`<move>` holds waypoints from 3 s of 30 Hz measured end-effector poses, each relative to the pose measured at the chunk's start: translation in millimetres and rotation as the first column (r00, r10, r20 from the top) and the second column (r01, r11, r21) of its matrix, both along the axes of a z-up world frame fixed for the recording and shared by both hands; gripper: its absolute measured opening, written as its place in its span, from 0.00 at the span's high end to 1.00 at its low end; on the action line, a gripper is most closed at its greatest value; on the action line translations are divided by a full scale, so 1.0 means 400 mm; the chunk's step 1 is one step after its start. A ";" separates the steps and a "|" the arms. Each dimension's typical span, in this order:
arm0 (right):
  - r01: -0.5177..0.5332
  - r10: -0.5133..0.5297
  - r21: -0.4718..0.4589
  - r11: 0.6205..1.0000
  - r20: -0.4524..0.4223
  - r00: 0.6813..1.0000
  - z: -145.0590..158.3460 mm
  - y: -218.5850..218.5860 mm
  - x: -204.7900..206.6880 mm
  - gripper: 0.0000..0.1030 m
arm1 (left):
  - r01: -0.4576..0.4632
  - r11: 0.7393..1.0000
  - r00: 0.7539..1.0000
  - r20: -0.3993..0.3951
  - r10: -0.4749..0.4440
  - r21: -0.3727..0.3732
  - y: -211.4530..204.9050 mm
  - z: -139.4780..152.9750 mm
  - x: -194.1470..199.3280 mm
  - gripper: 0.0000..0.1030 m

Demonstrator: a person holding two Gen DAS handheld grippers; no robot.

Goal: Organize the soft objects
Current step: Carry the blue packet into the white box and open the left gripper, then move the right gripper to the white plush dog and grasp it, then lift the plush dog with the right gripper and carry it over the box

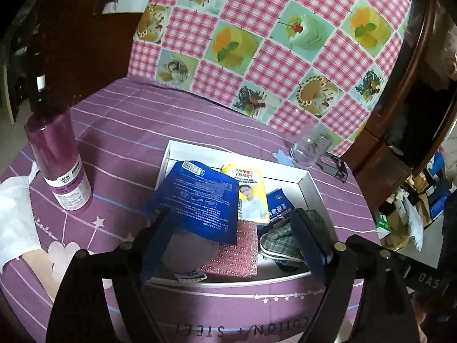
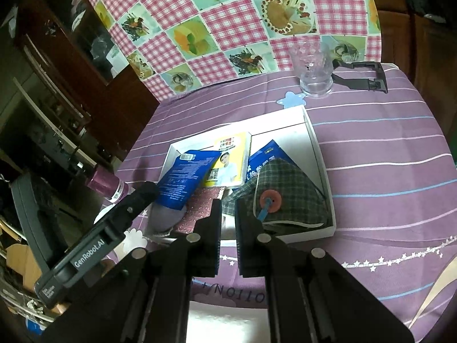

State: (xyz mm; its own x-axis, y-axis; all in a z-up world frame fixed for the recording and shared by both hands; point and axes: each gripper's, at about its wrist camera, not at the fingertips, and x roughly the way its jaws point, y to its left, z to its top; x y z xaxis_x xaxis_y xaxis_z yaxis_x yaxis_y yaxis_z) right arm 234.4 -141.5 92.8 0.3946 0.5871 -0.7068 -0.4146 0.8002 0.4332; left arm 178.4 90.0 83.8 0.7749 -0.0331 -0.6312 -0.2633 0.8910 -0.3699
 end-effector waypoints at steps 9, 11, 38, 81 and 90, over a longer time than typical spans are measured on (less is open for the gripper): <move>-0.060 0.062 -0.040 0.997 0.036 0.997 0.039 0.030 -0.051 0.86 | 0.037 0.998 0.999 0.022 -0.038 0.048 -0.026 0.049 -0.026 0.19; -0.064 0.066 -0.040 0.997 0.050 0.997 0.049 0.037 -0.065 0.77 | 0.045 0.996 0.998 0.028 -0.047 0.078 -0.042 0.065 -0.036 0.19; -0.362 0.367 -0.083 0.929 0.350 0.862 -0.033 -0.019 -0.424 0.48 | 0.015 0.987 1.000 0.012 -0.017 0.159 -0.008 -0.077 -0.450 0.19; -0.595 0.618 -0.174 0.784 0.145 0.772 -0.197 0.106 -0.531 0.72 | 0.090 0.989 0.965 -0.257 -0.057 0.118 -0.021 -0.157 -0.426 0.19; -0.581 0.593 -0.120 0.805 0.169 0.787 -0.167 0.080 -0.527 0.75 | 0.030 0.996 0.990 -0.137 -0.017 0.090 0.006 -0.117 -0.449 0.19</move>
State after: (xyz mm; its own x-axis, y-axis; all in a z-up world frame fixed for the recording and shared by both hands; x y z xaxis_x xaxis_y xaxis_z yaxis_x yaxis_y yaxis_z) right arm 23.7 -109.3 26.1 0.1161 0.7091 -0.6954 -0.8811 0.3967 0.2574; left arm -1.2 92.4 36.9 0.6817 0.0121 -0.7316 -0.2839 0.9259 -0.2492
